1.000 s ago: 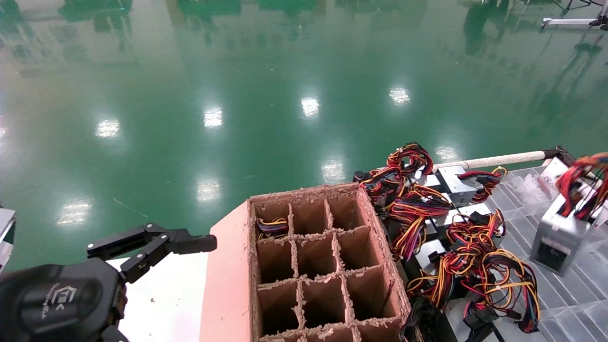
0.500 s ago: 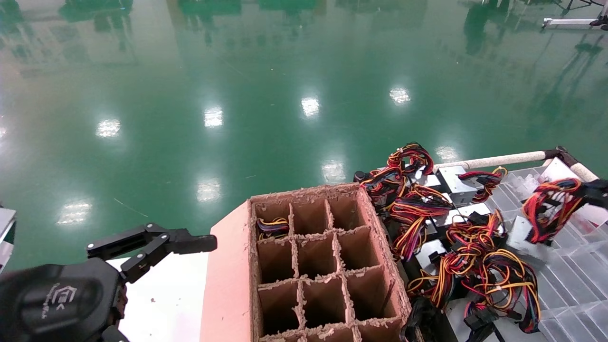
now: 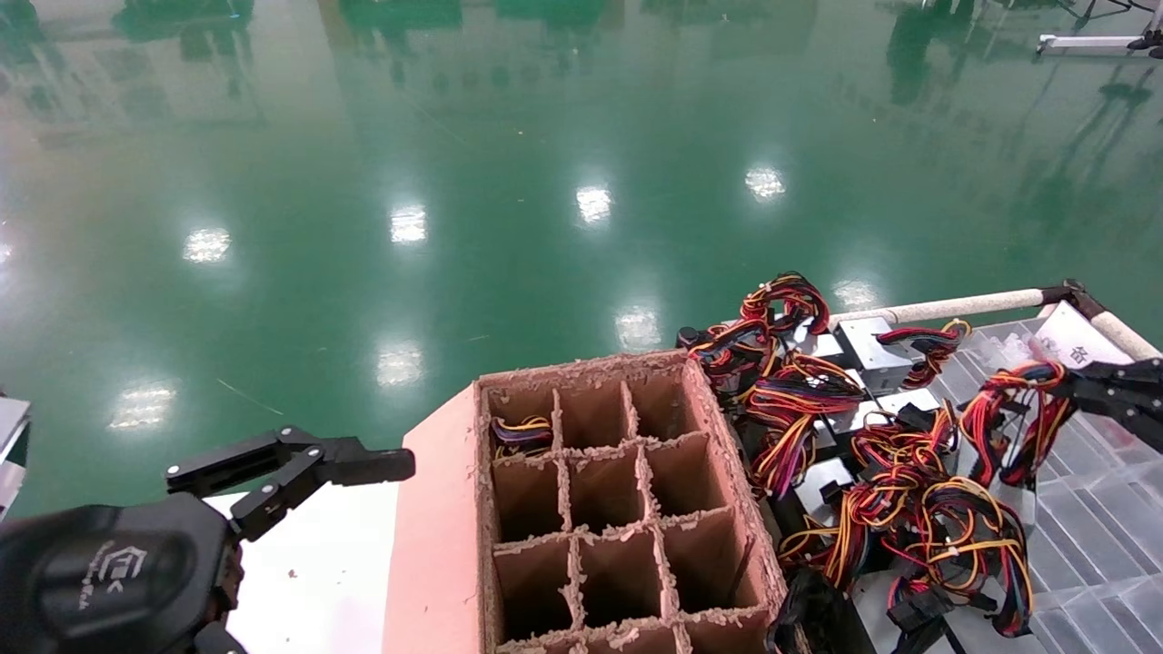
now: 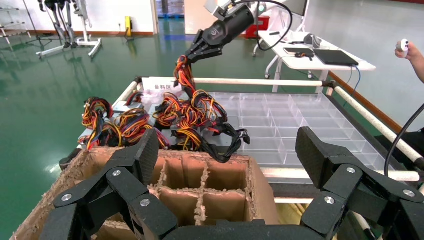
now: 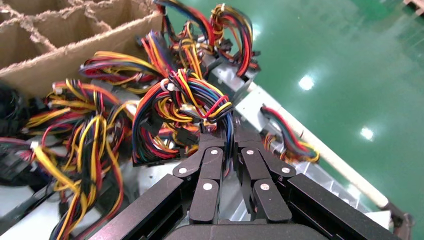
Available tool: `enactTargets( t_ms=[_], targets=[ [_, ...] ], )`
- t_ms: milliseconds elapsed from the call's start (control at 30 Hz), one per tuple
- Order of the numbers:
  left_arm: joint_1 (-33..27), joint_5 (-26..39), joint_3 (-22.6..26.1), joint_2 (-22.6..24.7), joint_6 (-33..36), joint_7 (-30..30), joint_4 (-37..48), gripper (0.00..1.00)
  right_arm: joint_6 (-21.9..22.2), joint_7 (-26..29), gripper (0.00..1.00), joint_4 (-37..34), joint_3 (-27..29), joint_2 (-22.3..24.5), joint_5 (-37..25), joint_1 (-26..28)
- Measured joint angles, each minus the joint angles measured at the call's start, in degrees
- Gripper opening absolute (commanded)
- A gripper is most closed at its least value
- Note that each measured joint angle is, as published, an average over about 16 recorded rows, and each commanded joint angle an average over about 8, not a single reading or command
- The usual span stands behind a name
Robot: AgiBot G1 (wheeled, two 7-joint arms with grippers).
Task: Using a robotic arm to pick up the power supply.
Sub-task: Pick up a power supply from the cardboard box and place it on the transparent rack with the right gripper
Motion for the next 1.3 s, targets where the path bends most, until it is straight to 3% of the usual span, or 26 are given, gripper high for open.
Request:
enactTargets(
  t_ms=[467, 1300],
  targets=[
    [0.0, 0.0, 0.0, 0.0, 0.0, 0.0, 0.0, 1.00, -0.9, 0.6, 0.00, -3.3, 1.2, 3.1, 1.6, -1.1],
    [0.0, 0.0, 0.0, 0.0, 0.0, 0.0, 0.0, 1.00, -0.3, 4.0, 0.00, -5.7, 6.1, 0.2, 8.1, -6.5]
  ],
)
